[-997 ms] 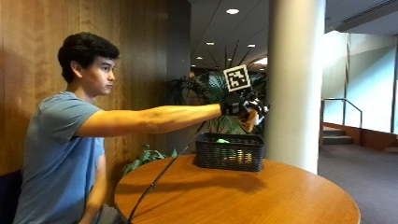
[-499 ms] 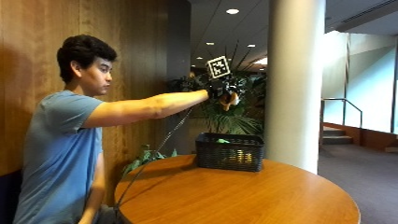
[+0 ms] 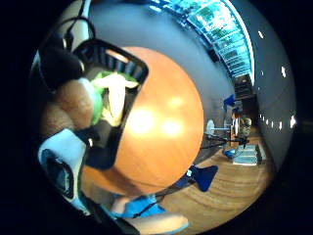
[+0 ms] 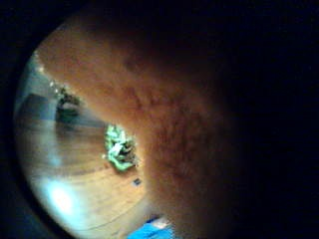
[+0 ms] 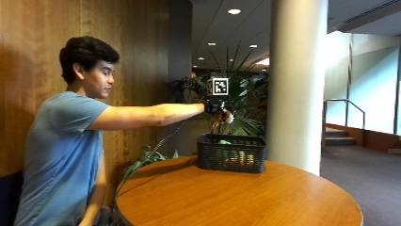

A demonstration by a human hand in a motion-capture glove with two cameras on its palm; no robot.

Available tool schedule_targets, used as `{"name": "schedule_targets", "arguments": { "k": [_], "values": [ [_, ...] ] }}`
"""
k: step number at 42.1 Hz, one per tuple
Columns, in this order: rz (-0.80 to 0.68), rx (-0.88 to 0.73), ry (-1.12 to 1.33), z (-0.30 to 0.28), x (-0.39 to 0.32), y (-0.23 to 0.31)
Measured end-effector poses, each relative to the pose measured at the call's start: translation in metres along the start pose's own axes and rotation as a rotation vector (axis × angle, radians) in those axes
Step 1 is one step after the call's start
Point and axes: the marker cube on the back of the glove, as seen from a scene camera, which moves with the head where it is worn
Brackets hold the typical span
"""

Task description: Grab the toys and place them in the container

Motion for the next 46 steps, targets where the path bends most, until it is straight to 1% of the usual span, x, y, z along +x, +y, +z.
{"name": "schedule_targets", "arguments": {
  "k": [4,9,12,14,16,19,22,27,30,32,34,39,42,46],
  "values": [
    [-0.039,-0.118,-0.013,0.009,-0.002,0.009],
    [-0.023,-0.243,-0.035,0.016,0.000,0.014],
    [0.019,-0.268,-0.070,0.017,-0.004,0.013],
    [0.013,-0.253,-0.076,0.016,-0.005,0.013],
    [-0.035,-0.224,-0.054,0.014,-0.001,0.015],
    [-0.081,-0.173,0.051,0.010,0.012,0.019],
    [-0.044,-0.127,0.128,0.004,0.026,0.021],
    [-0.015,-0.102,0.164,-0.007,0.044,0.026],
    [-0.009,-0.084,0.211,-0.010,0.023,0.018],
    [0.054,-0.066,0.201,-0.014,0.018,0.015],
    [0.130,-0.053,0.185,-0.018,0.035,0.021],
    [0.041,-0.063,0.310,-0.017,0.091,0.059],
    [0.054,-0.052,0.326,-0.018,0.113,0.075],
    [0.114,-0.053,0.347,-0.020,0.147,0.095]
  ]
}}
